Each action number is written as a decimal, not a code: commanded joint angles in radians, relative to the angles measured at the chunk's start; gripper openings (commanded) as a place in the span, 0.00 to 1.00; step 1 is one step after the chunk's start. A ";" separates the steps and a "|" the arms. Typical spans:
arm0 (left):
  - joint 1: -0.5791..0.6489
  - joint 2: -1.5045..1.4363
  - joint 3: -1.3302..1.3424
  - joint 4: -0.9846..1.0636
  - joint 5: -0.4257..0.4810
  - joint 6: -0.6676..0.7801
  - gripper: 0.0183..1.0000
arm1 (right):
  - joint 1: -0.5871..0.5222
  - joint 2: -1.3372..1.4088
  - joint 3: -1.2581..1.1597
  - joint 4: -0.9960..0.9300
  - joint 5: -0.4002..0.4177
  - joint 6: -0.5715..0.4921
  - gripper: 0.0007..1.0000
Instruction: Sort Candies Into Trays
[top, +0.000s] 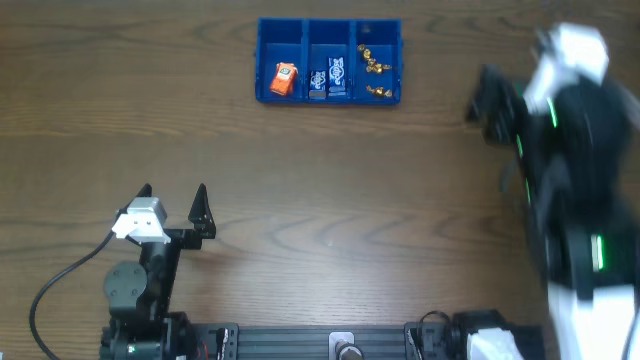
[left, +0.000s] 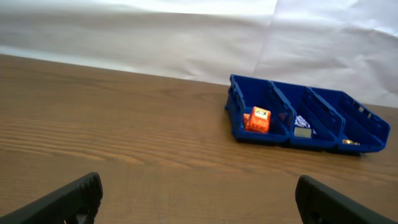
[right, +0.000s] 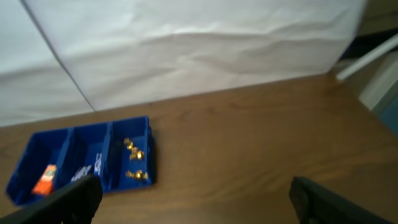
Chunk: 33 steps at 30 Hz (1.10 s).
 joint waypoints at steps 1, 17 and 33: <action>0.002 -0.006 -0.021 -0.031 0.021 -0.003 1.00 | -0.005 -0.350 -0.393 0.154 -0.072 -0.030 1.00; 0.002 -0.006 -0.021 -0.031 0.021 -0.003 1.00 | -0.005 -0.808 -1.045 0.653 -0.266 -0.018 1.00; 0.002 -0.006 -0.021 -0.031 0.021 -0.003 1.00 | -0.014 -0.882 -1.227 0.742 -0.236 -0.019 1.00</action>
